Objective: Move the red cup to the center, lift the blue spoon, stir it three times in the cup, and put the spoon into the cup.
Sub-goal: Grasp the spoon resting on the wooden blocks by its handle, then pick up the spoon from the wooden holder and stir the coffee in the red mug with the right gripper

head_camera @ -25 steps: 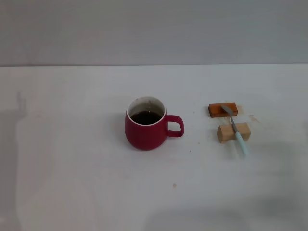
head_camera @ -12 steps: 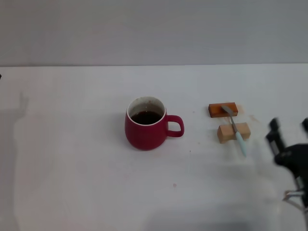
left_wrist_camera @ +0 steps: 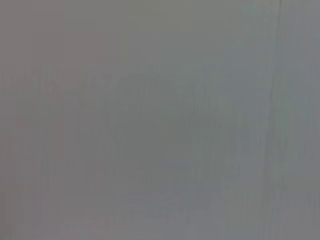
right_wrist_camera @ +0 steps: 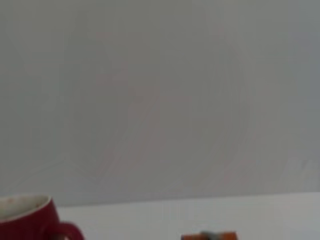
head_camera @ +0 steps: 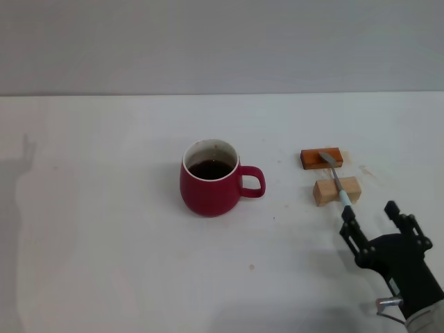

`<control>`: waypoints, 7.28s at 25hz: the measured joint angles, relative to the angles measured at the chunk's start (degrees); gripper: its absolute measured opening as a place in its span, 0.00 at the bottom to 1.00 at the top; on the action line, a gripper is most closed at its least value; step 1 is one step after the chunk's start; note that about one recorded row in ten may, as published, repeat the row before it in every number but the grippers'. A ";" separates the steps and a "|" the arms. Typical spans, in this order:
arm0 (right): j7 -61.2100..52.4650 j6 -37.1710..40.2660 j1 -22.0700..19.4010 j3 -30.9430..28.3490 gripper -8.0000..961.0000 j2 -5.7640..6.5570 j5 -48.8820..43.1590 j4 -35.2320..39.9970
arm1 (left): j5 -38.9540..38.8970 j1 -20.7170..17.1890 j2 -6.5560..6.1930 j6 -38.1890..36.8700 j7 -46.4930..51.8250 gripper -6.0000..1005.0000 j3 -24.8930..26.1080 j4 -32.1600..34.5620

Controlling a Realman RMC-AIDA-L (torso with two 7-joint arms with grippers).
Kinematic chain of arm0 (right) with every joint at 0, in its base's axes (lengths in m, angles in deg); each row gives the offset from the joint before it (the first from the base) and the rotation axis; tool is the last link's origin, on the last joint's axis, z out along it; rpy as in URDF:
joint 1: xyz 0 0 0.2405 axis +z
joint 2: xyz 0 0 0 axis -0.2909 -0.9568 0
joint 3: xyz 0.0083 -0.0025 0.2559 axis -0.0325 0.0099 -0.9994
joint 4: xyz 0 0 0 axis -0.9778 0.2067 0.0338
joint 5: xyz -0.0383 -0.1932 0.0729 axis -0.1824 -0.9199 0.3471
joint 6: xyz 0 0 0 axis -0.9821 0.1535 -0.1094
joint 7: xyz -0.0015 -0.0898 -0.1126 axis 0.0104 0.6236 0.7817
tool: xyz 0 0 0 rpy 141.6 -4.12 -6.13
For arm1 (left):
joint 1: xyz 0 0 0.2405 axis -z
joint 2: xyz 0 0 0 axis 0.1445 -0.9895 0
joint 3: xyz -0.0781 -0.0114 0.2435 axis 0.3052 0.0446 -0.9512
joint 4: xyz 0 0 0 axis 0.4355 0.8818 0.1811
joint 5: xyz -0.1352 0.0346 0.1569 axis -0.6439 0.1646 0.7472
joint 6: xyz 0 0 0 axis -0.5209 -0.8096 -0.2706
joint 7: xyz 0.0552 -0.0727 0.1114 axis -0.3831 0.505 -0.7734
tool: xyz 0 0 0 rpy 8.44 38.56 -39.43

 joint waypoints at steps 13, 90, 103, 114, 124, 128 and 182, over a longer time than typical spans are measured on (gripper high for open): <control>-7.89 -6.00 4.84 0.49 0.77 -0.24 0.07 4.17 | 0.00 -0.10 -0.04 -0.52 0.01 0.86 -0.01 0.51; -8.22 -9.02 8.97 0.43 0.29 -0.24 2.52 6.45 | 0.00 -3.99 0.15 -5.31 0.83 0.86 -0.01 -0.26; -8.23 -9.02 8.75 -0.10 0.25 -0.24 2.71 6.45 | -0.05 -3.98 0.13 -5.31 0.83 0.86 -0.01 -0.10; -8.24 -9.45 8.97 -0.07 0.23 -0.24 2.95 6.78 | -0.21 -3.98 0.13 -5.31 0.83 0.86 -0.01 -0.19; -8.23 -9.53 8.81 -0.10 0.21 -0.25 2.97 7.03 | -0.21 -3.99 0.13 -5.31 0.83 0.86 -0.01 -0.27; -8.23 -9.53 8.80 -0.10 0.19 -0.24 2.97 7.08 | -0.14 -3.98 0.13 -5.31 0.83 0.86 0.00 -0.27; 9.86 -5.94 8.33 -8.99 0.15 5.41 2.66 -9.57 | -0.33 -1.13 0.40 0.32 0.22 0.86 0.00 0.23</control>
